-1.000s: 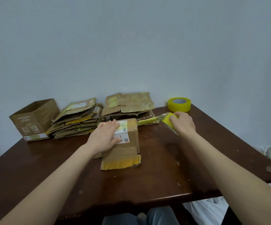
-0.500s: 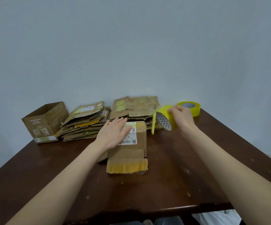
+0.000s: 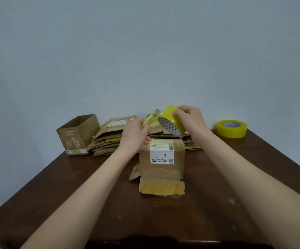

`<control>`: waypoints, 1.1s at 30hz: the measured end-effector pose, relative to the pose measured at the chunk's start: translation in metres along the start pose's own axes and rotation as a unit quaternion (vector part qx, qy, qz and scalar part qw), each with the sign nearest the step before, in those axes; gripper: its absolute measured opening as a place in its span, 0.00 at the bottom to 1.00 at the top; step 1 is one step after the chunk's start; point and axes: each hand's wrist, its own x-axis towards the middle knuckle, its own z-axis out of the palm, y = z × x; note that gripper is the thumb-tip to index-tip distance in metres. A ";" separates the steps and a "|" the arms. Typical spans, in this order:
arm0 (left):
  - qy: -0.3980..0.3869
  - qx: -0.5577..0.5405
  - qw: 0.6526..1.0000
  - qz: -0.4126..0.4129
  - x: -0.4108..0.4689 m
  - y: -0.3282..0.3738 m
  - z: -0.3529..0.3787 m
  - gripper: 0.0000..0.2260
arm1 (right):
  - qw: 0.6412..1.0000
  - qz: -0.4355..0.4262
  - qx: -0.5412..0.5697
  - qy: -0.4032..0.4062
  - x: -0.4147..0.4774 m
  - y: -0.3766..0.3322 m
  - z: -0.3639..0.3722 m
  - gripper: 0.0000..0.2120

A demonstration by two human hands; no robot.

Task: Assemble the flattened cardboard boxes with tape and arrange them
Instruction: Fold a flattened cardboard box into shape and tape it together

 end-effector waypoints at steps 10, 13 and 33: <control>-0.063 0.198 0.935 -0.288 -0.061 -0.138 -0.059 0.15 | 0.999 0.051 -0.010 -0.016 -0.001 0.008 0.028 0.09; -0.131 0.233 0.899 -0.346 -0.080 -0.162 -0.047 0.14 | 0.998 0.057 -0.013 -0.031 -0.002 0.011 0.035 0.06; 0.042 -0.311 0.931 -0.186 0.038 0.002 -0.009 0.10 | 0.987 -0.058 -0.026 -0.150 0.022 0.020 -0.002 0.23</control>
